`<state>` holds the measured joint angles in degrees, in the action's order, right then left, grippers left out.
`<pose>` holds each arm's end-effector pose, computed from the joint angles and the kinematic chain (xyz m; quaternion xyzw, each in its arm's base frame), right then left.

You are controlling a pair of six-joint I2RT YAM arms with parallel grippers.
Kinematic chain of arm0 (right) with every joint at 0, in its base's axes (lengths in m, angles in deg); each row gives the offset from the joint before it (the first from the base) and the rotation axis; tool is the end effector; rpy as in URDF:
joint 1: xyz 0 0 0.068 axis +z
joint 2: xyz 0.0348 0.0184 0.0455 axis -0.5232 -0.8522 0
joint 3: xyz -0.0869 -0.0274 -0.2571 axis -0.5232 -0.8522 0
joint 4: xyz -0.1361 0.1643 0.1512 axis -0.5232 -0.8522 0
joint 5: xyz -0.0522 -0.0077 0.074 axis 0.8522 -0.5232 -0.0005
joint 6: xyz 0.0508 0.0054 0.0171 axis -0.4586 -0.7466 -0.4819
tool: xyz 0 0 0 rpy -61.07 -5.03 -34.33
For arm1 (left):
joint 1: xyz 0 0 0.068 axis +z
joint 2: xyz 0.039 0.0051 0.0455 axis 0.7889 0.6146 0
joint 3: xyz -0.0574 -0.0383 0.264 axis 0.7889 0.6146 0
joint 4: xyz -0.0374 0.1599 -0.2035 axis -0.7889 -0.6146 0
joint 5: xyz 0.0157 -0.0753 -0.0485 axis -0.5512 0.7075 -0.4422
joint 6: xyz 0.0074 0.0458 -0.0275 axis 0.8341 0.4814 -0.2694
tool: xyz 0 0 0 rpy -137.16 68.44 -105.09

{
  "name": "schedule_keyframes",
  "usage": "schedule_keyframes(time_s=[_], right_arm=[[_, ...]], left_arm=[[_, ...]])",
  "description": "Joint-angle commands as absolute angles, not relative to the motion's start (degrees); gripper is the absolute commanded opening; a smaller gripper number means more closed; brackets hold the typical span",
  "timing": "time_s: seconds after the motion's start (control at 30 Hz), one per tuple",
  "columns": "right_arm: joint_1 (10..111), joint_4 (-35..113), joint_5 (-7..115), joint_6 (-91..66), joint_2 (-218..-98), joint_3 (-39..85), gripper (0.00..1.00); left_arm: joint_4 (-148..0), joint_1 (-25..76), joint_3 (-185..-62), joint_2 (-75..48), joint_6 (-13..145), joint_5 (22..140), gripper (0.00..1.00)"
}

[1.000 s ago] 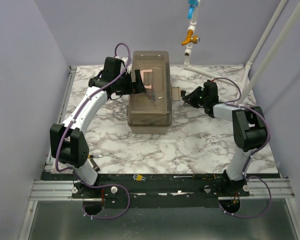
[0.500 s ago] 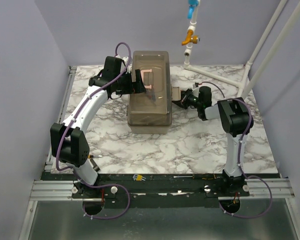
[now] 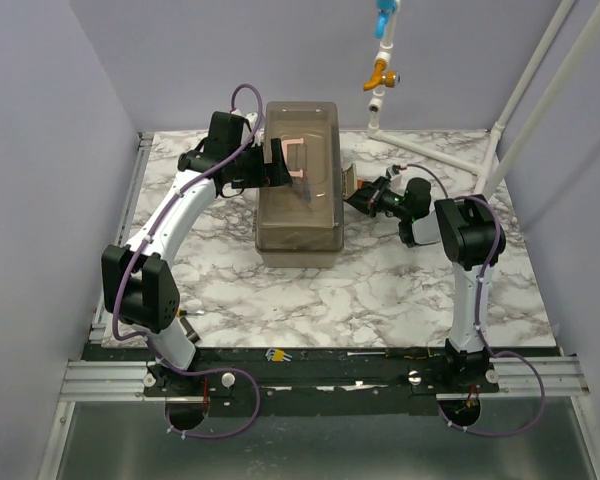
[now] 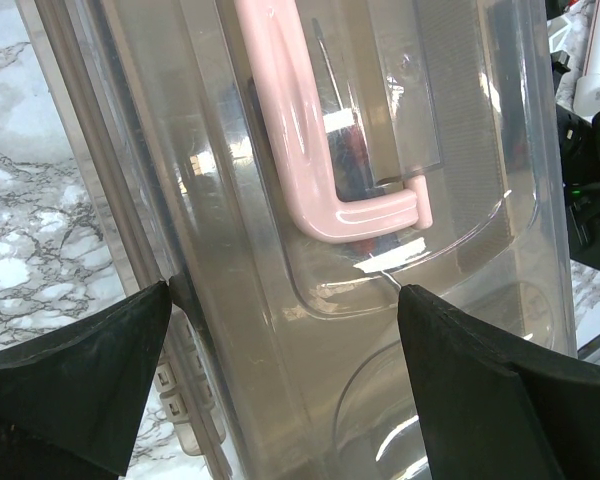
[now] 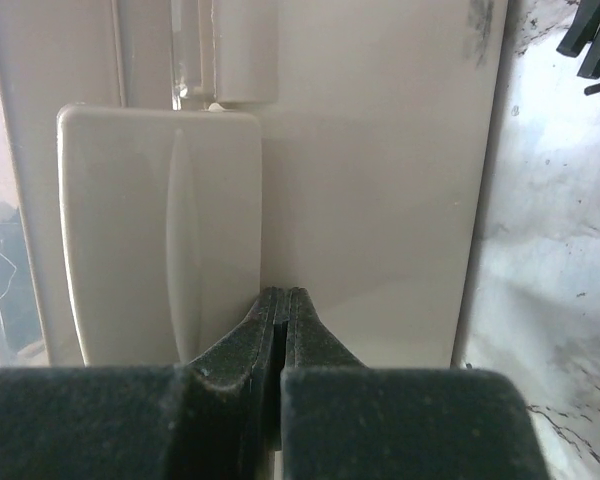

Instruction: Pack the tool kit

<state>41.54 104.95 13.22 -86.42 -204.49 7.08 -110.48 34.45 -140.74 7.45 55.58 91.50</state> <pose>0.4150 0.1000 0.1138 0.1523 0.7009 0.6558 0.2356 0.3595 -0.1264 0.3363 0.0332 0.8993 -0.2803 0.3341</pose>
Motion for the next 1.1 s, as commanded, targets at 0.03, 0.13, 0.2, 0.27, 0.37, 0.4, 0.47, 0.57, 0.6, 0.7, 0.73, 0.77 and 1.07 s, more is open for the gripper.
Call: schedule_keyframes(time_s=[0.03, 0.13, 0.2, 0.27, 0.37, 0.4, 0.47, 0.57, 0.6, 0.7, 0.73, 0.77, 1.07], right_arm=[[42.26, 119.23, 8.12, -91.32, -201.26, 8.34, 0.01], [42.26, 111.00, 8.10, -85.30, -199.38, 9.12, 0.01], [42.44, 100.03, 8.95, -78.14, -197.31, 10.57, 0.01], [42.84, 87.58, 11.21, -69.42, -194.62, 12.80, 0.01], [44.03, 69.81, 16.47, -57.22, -192.01, 17.74, 0.01], [44.46, 66.05, 17.69, -54.94, -191.70, 19.29, 0.01], [45.26, 60.16, 19.31, -51.44, -191.69, 22.42, 0.01], [46.60, 52.33, 21.32, -46.28, -192.33, 26.42, 0.01], [47.25, 48.94, 22.32, -44.21, -192.73, 28.32, 0.01], [49.07, 40.50, 25.50, -38.96, -194.54, 33.46, 0.01], [49.97, 37.23, 26.94, -37.20, -195.04, 35.14, 0.01], [50.90, 35.06, 28.56, -35.81, -195.51, 36.59, 0.01], [60.12, 12.65, 57.22, -25.55, -202.26, 53.11, 0.01]], left_arm=[[-112.07, 33.44, -140.85, 10.06, 57.14, 91.89, 0.94], [-112.27, 33.39, -141.02, 9.97, 57.14, 91.87, 0.94], [-112.42, 33.36, -141.25, 10.05, 57.14, 91.87, 0.94], [-112.53, 33.34, -141.50, 10.17, 57.14, 91.85, 0.94], [-112.77, 33.34, -141.81, 10.57, 57.22, 92.01, 0.94], [-112.81, 33.36, -141.88, 10.80, 57.29, 91.79, 0.94], [-113.01, 33.36, -142.14, 11.42, 57.49, 91.42, 0.94], [-113.13, 33.36, -142.24, 12.30, 57.58, 91.46, 0.94], [-113.13, 33.36, -142.33, 12.55, 57.60, 91.52, 0.93], [-113.14, 33.36, -142.38, 12.95, 57.74, 91.43, 0.93], [-113.03, 33.36, -142.44, 13.04, 57.75, 91.46, 0.93], [-113.11, 33.36, -142.47, 13.14, 57.82, 91.51, 0.93], [-113.24, 33.12, -143.31, 14.10, 57.84, 91.83, 0.93]])
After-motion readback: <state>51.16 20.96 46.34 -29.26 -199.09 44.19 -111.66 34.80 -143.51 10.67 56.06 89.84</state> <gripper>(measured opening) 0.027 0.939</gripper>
